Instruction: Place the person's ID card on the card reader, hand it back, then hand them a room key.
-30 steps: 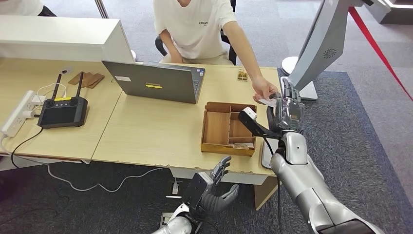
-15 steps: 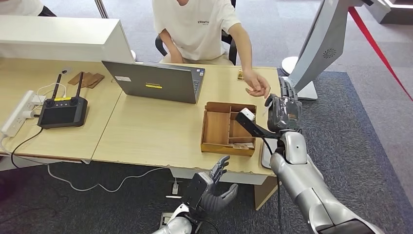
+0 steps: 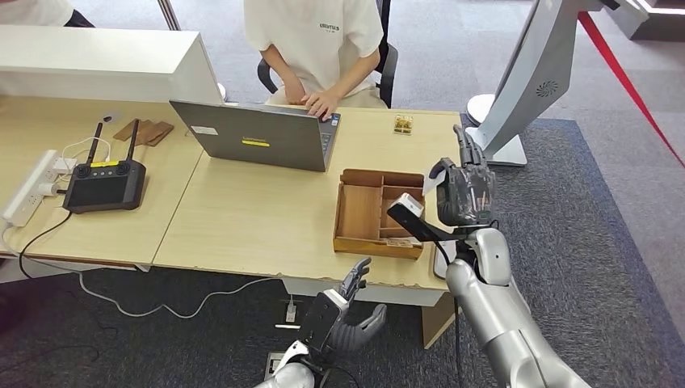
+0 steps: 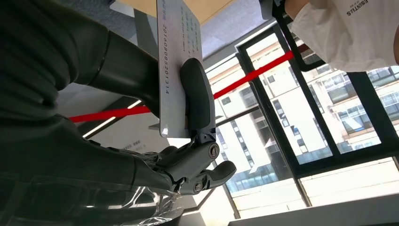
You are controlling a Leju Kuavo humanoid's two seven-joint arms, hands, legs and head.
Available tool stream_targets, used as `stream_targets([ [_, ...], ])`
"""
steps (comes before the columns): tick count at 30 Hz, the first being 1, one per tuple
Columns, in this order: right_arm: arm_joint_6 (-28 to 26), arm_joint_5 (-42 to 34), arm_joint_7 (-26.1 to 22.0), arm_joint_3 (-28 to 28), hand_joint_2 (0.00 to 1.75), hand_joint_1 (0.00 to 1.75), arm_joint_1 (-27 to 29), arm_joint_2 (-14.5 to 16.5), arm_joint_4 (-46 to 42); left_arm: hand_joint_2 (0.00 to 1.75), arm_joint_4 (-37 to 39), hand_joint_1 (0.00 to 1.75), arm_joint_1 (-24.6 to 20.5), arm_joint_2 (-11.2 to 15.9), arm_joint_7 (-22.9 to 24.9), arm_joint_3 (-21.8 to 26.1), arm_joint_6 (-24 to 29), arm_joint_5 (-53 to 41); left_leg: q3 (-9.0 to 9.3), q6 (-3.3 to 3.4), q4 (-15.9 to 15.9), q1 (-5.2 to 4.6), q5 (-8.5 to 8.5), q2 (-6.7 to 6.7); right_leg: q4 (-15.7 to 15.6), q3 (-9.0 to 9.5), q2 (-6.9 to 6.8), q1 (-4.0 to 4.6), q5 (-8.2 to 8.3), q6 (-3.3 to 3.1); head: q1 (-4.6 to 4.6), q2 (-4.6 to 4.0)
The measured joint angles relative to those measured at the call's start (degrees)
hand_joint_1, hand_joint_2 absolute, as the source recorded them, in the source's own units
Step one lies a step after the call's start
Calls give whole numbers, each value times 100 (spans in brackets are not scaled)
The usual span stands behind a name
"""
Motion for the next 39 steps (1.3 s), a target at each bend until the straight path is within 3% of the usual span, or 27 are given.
stream_targets([
  [11, 0, -14, -52, -1242, 175, 175, 995, -62, -766, 175, -55, 0, 131, 116, 116, 93, 196, -94, -1, 1, 0, -1, -2, 0, -3, -1, 0, -1, -1, 1, -1, 0],
  [20, 0, 228, -161, -2232, 175, 175, 1523, -155, -865, 175, -151, 0, 233, 186, 203, 172, 269, -156, -2, 0, 0, -1, -3, 0, -2, -2, 0, -1, -1, 1, -2, 0],
  [29, 0, 523, -21, -2405, 175, 175, 1656, -50, -624, 175, -152, 0, 235, 183, 179, 187, 189, -134, -2, 0, -1, 0, -2, 1, 0, -2, 1, 0, -1, 1, -1, 0],
  [39, 0, 845, 251, -2104, 175, 175, 1507, 165, -2, 175, -146, 0, 214, 161, 117, 187, 100, -101, -3, 0, -1, 0, -2, 0, 1, -2, 0, 0, -2, 1, -1, -1],
])
